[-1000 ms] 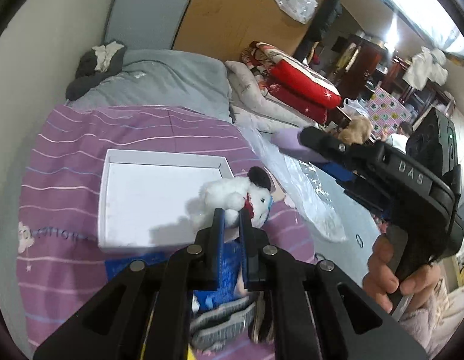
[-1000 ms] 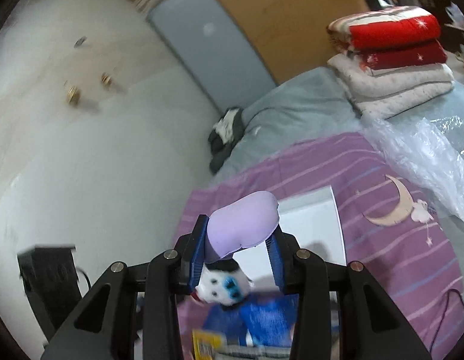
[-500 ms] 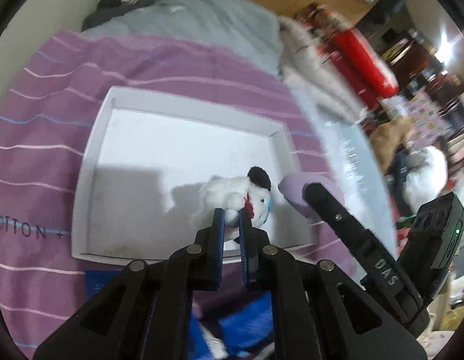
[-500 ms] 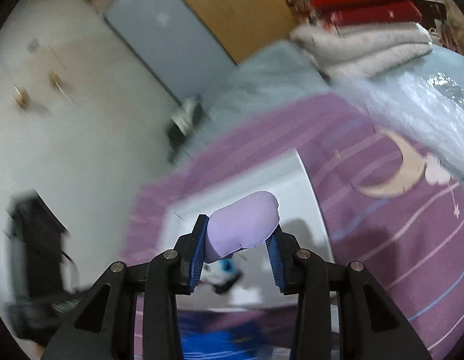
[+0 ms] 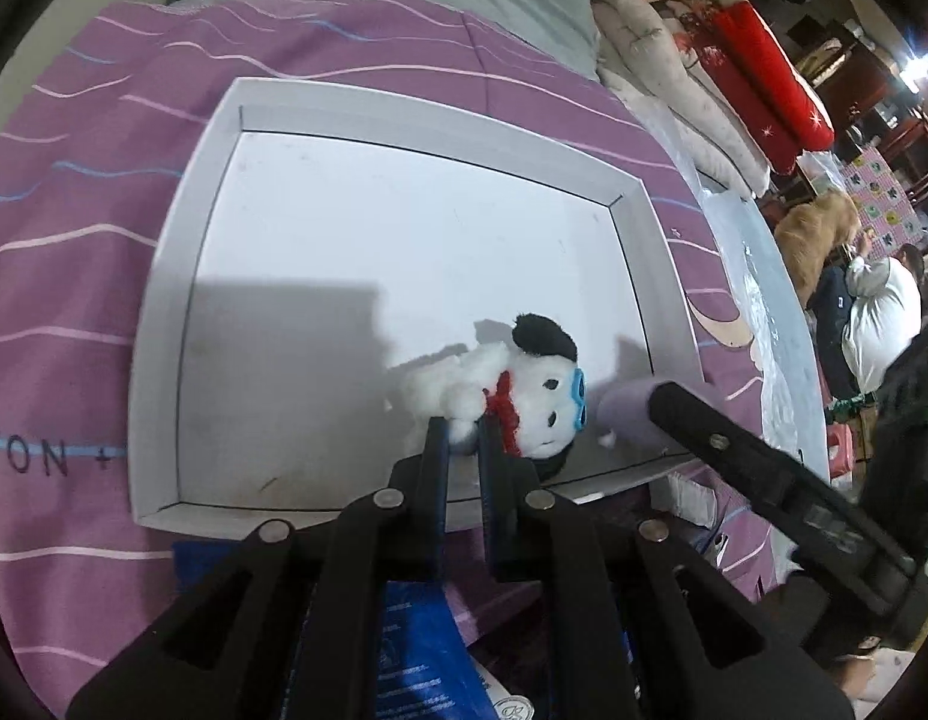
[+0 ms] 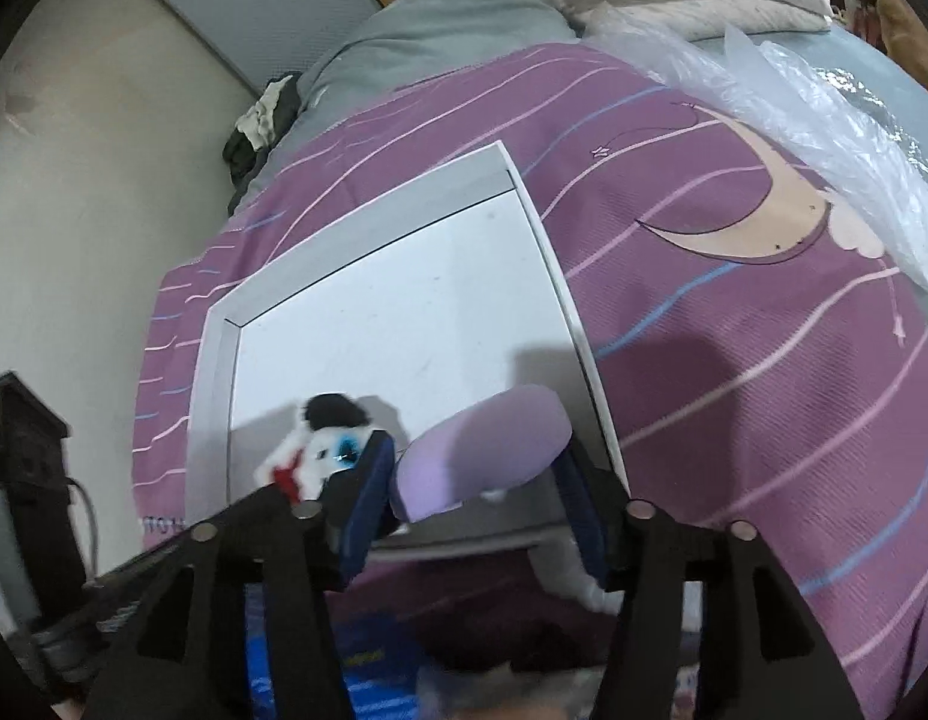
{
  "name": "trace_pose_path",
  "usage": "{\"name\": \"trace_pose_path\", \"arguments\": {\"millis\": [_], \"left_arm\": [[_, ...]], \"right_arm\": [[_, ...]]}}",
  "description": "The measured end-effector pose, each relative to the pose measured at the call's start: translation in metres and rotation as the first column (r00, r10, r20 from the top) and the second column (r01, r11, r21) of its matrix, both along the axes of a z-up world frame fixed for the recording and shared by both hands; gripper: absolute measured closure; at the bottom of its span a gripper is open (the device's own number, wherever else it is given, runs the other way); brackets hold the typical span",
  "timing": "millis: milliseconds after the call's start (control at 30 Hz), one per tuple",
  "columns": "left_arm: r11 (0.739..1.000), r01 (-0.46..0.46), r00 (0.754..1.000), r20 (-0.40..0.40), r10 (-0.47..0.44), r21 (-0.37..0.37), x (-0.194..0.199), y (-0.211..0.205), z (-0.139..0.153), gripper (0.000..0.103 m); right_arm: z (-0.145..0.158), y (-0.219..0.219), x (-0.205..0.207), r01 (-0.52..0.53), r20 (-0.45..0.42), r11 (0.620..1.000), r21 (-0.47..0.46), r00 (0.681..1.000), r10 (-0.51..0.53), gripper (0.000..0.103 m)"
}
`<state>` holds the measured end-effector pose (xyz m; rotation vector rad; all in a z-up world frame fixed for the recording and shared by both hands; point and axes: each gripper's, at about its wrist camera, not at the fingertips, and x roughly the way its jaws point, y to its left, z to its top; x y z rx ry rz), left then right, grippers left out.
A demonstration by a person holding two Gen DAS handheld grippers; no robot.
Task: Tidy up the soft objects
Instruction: 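Lower the plush into the box with the left tool while the right tool lowers the pillow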
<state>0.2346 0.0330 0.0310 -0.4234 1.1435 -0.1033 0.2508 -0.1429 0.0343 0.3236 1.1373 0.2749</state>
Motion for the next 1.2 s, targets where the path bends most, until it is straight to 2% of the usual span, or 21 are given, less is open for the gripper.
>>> {"name": "trace_pose_path", "arguments": {"millis": [33, 67, 133, 267, 300, 333, 400, 433, 567, 800, 900, 967, 1033, 1100, 1200], "left_arm": [[1.0, 0.007, 1.0, 0.002, -0.007, -0.002, 0.0, -0.001, 0.001, 0.092], [1.0, 0.012, 1.0, 0.003, -0.012, -0.007, 0.0, -0.001, 0.001, 0.092], [1.0, 0.02, 1.0, 0.003, -0.02, -0.02, 0.002, -0.002, 0.001, 0.092], [0.999, 0.021, 1.0, 0.007, -0.021, -0.024, 0.002, -0.004, 0.001, 0.092], [0.999, 0.023, 1.0, 0.008, -0.023, -0.03, 0.003, -0.004, 0.001, 0.092], [0.999, 0.026, 1.0, 0.008, -0.026, -0.034, 0.003, -0.004, 0.0, 0.092], [0.999, 0.024, 1.0, 0.009, -0.024, -0.035, 0.003, -0.004, 0.0, 0.092], [0.999, 0.023, 1.0, 0.007, -0.023, -0.04, 0.004, -0.003, 0.0, 0.092], [0.999, 0.018, 1.0, 0.0, -0.018, -0.051, 0.006, -0.002, -0.002, 0.092], [0.998, 0.022, 1.0, -0.006, -0.022, -0.051, 0.009, -0.005, -0.003, 0.092], [0.998, 0.019, 1.0, 0.0, -0.019, -0.059, 0.009, -0.004, -0.002, 0.092], [0.998, 0.019, 1.0, 0.003, -0.019, -0.058, 0.008, -0.004, -0.002, 0.092], [0.998, 0.021, 1.0, 0.007, -0.021, -0.062, 0.008, -0.003, -0.003, 0.092], [0.998, 0.025, 1.0, 0.01, -0.025, -0.064, 0.007, -0.002, -0.003, 0.092], [0.998, 0.024, 1.0, 0.016, -0.024, -0.058, 0.005, 0.001, -0.003, 0.092]], "right_arm": [[0.005, -0.001, -0.002, 0.006, -0.003, 1.0, -0.016, 1.0, -0.006, 0.035], [0.011, -0.002, -0.003, 0.007, 0.003, 1.0, -0.023, 1.0, -0.007, 0.034], [0.022, -0.009, -0.009, 0.015, 0.021, 1.0, -0.01, 1.0, -0.015, 0.025], [0.036, -0.02, -0.012, 0.034, 0.069, 0.999, 0.037, 0.997, -0.037, 0.026], [0.036, -0.023, -0.012, 0.034, 0.081, 0.997, 0.072, 0.996, -0.04, 0.037], [0.035, -0.023, -0.011, 0.031, 0.079, 0.995, 0.09, 0.996, -0.038, 0.057], [0.024, -0.018, -0.006, 0.017, 0.034, 0.995, 0.102, 0.999, -0.021, 0.08], [0.019, -0.015, -0.004, 0.012, 0.012, 0.996, 0.094, 1.0, -0.013, 0.085], [0.003, -0.004, 0.002, 0.019, -0.023, 1.0, 0.019, 1.0, -0.018, 0.091], [-0.016, 0.008, 0.012, 0.014, -0.054, 0.998, -0.062, 0.998, -0.017, 0.091], [-0.005, -0.001, 0.012, 0.025, -0.04, 1.0, -0.014, 0.999, -0.026, 0.091], [0.005, -0.004, 0.014, 0.029, -0.035, 0.999, -0.015, 0.999, -0.029, 0.083], [0.016, -0.001, 0.018, 0.013, -0.036, 0.997, -0.078, 0.999, -0.016, 0.047], [0.023, 0.007, 0.022, -0.029, -0.037, 0.992, -0.122, 0.999, 0.025, 0.041], [0.026, 0.024, 0.027, -0.116, -0.078, 0.955, -0.273, 0.992, 0.098, 0.042]]}}
